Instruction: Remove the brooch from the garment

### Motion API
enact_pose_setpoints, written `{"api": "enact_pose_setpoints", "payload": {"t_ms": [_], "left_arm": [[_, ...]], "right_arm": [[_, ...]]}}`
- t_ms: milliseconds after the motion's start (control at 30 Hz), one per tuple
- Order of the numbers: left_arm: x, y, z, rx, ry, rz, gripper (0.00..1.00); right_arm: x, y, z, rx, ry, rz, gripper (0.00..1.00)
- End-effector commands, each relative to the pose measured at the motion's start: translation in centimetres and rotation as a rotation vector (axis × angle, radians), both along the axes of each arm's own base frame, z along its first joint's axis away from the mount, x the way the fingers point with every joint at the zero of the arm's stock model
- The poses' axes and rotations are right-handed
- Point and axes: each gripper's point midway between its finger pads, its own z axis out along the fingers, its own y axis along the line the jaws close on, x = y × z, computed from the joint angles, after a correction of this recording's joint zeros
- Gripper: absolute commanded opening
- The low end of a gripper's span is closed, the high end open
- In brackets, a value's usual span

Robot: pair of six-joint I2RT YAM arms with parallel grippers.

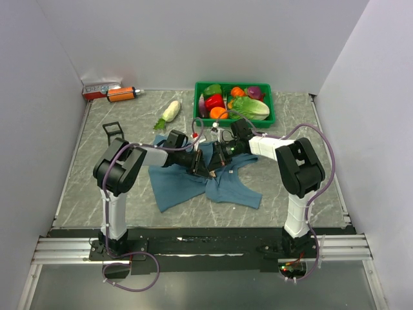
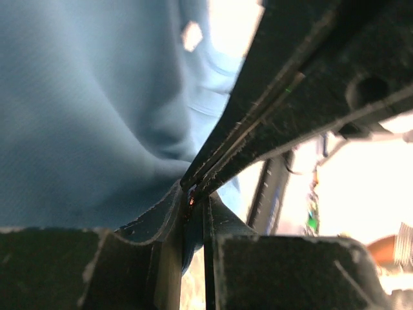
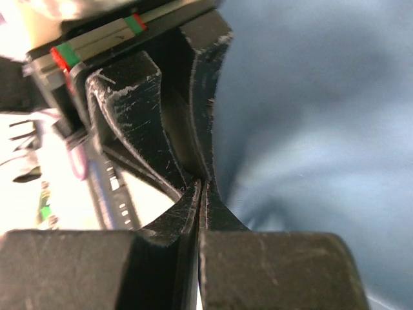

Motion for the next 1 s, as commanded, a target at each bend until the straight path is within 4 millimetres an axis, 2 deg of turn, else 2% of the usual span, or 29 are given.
{"api": "enact_pose_setpoints", "payload": {"t_ms": [0,100,133,167,233,267,333,400,433,467,533,600,700,967], "left_arm": [[5.0,1.3,-1.8,0.229,-0.087,0.243,0.04],[4.9,1.3,-1.3,0.215,-0.058,0.263,0.04],[5.4,0.8,0.1,0.141,-0.072,0.263,0.08],[3.7,0.4,1.2,0.041,-0.040,0.183,0.12],[2.9,0.4,3.3,-0.082,-0.023,0.131,0.23],[2.3,0.5,4.3,-0.144,-0.051,0.082,0.32],[1.9,0.9,5.6,-0.198,-0.083,0.030,0.43],[1.4,1.4,5.8,-0.193,-0.103,-0.005,0.48],[1.4,1.7,5.8,-0.189,-0.205,-0.046,0.50],[0.8,2.0,5.4,-0.148,-0.170,-0.063,0.51],[0.5,2.6,5.2,-0.143,-0.248,-0.117,0.53],[-0.3,3.4,4.9,-0.115,-0.216,-0.137,0.54],[-1.0,4.5,4.5,-0.091,-0.256,-0.165,0.55],[0.9,6.2,4.1,0.061,-0.348,-0.053,0.55]], "right_arm": [[-1.8,2.3,4.7,0.072,-0.042,0.060,0.00],[-1.8,2.3,4.6,0.065,-0.037,0.055,0.00],[-1.8,2.3,4.5,0.062,-0.038,0.053,0.00],[-1.8,2.3,4.4,0.061,-0.041,0.058,0.00],[-1.8,2.1,4.3,0.057,-0.040,0.061,0.00],[-1.9,2.2,4.3,0.058,-0.041,0.065,0.00],[-1.7,2.0,4.3,0.062,-0.045,0.067,0.00],[-1.5,2.1,4.3,0.064,-0.044,0.068,0.00],[-1.4,2.1,4.2,0.063,-0.045,0.068,0.00],[-1.3,2.1,4.2,0.063,-0.048,0.068,0.00],[-1.0,2.1,4.3,0.064,-0.054,0.067,0.00],[-0.9,2.1,4.4,0.063,-0.063,0.070,0.00],[-0.6,1.8,4.4,0.054,-0.072,0.058,0.00],[0.4,1.0,5.3,0.010,-0.150,-0.036,0.00]]}}
